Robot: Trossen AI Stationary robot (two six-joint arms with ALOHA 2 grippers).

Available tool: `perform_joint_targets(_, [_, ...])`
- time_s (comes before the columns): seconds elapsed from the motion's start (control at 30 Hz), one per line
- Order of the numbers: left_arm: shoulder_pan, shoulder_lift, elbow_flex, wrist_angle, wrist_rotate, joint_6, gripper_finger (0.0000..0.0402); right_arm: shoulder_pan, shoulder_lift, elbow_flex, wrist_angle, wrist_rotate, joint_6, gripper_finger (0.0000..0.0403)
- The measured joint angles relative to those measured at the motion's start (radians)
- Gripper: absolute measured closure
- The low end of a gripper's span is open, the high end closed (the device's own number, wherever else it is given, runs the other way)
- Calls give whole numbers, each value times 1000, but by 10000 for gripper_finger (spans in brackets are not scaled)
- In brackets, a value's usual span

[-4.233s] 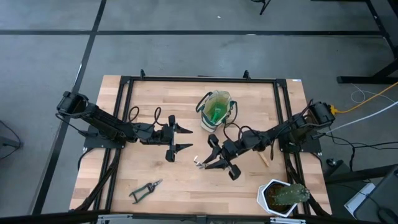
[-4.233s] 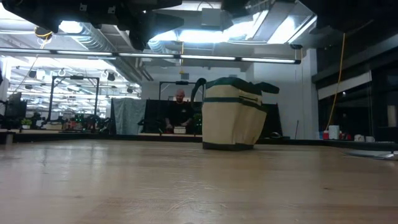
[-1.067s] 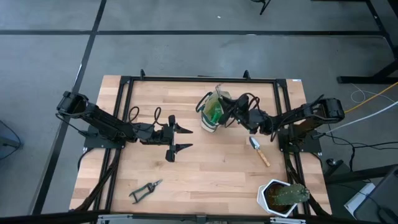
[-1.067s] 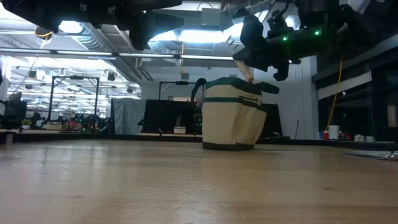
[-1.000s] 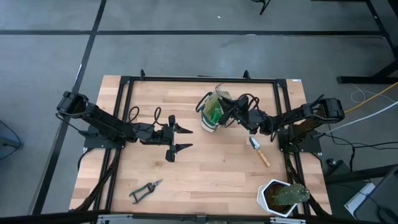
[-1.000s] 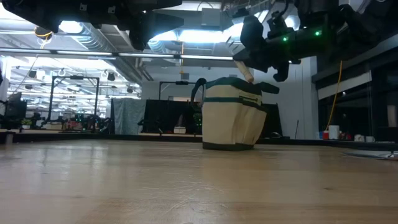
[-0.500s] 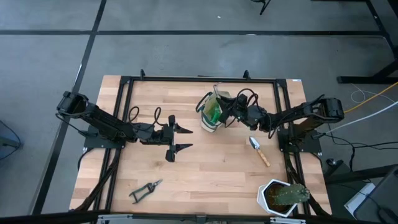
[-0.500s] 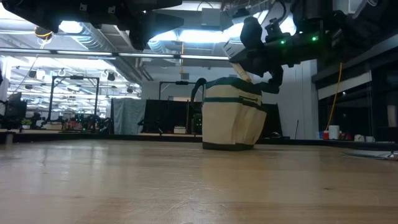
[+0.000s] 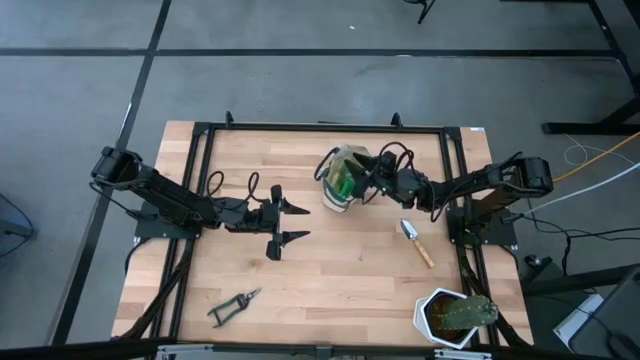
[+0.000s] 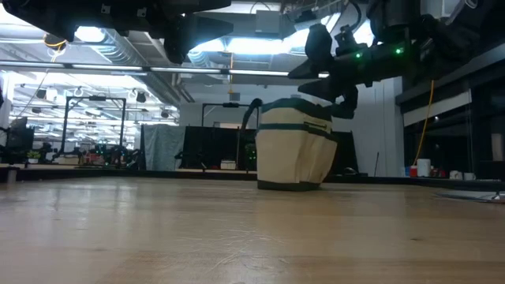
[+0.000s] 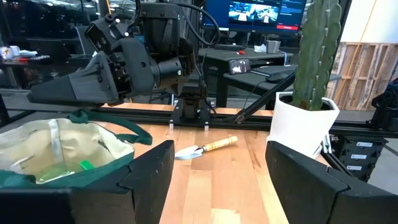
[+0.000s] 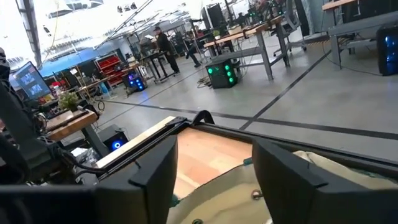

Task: Pick & Place Garden tools in Gardening bag
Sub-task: Put the trowel into the gardening bag

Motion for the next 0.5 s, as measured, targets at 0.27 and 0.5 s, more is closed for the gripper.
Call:
perform_joint_targets(0.27, [0,0,0,0,0,0,151,0,0,0,-1,-142,59,185])
perform_joint_targets(0.5, [0,0,0,0,0,0,151,0,0,0,-1,-338,110,185])
